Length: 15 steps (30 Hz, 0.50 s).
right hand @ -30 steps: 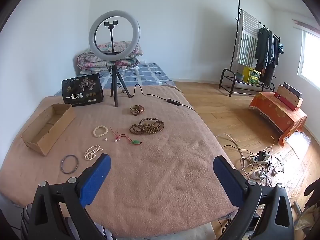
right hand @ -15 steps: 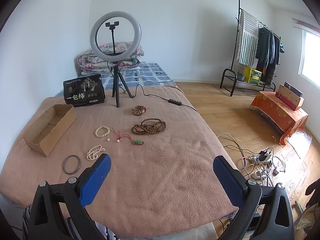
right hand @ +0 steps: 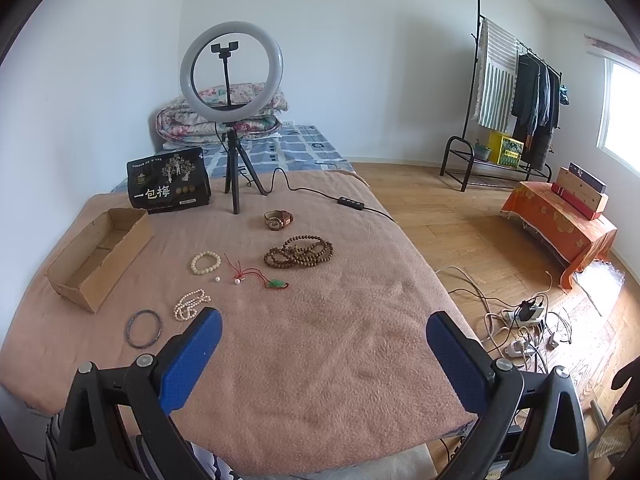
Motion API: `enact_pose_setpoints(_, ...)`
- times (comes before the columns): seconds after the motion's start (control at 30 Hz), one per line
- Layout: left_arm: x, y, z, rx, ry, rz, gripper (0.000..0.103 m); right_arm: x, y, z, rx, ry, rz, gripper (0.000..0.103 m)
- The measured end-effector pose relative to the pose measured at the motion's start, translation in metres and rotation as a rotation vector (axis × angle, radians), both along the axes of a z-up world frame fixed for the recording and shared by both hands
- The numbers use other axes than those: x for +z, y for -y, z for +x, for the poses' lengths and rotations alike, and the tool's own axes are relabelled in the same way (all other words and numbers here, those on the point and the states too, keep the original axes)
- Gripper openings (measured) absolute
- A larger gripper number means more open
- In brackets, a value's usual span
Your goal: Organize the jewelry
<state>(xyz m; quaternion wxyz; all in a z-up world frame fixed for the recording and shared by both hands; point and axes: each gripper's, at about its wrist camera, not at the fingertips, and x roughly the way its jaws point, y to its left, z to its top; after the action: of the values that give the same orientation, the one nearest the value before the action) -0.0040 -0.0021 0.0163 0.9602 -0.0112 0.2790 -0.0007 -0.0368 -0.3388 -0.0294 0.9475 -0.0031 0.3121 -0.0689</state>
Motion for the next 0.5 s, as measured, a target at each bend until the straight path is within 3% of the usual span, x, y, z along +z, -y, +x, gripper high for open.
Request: enact_pose_setpoints(0.5,0.0005,-0.0015,-0.0003,-0.002,0.002,-0.004,0.103,0.0005,-0.0032,-0.0001,0.011,-0.004,0.0,0.103)
